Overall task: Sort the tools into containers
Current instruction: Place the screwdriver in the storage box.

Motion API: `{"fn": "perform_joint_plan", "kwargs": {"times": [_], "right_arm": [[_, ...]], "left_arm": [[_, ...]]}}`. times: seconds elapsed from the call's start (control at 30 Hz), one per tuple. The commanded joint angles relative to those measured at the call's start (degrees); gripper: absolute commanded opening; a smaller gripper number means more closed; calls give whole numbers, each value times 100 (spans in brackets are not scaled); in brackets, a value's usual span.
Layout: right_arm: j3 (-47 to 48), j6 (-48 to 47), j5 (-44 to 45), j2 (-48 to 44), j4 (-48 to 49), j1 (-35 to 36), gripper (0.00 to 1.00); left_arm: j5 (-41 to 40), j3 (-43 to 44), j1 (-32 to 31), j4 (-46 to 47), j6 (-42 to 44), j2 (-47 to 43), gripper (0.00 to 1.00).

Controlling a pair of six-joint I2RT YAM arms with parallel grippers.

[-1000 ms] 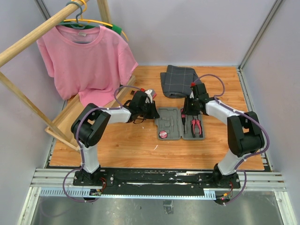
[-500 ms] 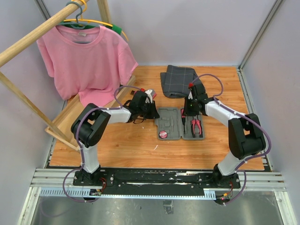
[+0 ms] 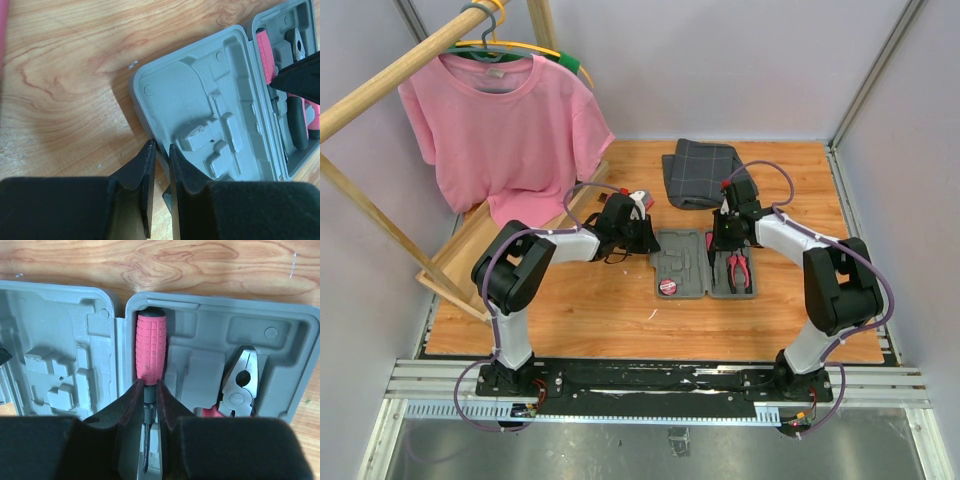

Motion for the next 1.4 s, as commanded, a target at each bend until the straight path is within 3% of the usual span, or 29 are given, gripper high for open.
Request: {"fn": "perform_joint_plan", "kwargs": {"times": [0.0,0.27,0.5,0.8,1.37], "right_arm": [[153,-50,240,142,59,101,15],[238,-50,254,135,319,109,14],[18,-98,175,-499,344,109,19],[-302,-72,90,-1067,-171,130,20],[-226,91,287,-646,-518,347,13]], "left_arm": [[-23,111,41,-81,159,31,18],[-31,115,43,-98,183,6,17],[-48,115,43,-105,175,6,17],[-72,114,43,-116,183,-12,17],[-124,115,43,-160,219,-54,17]]}}
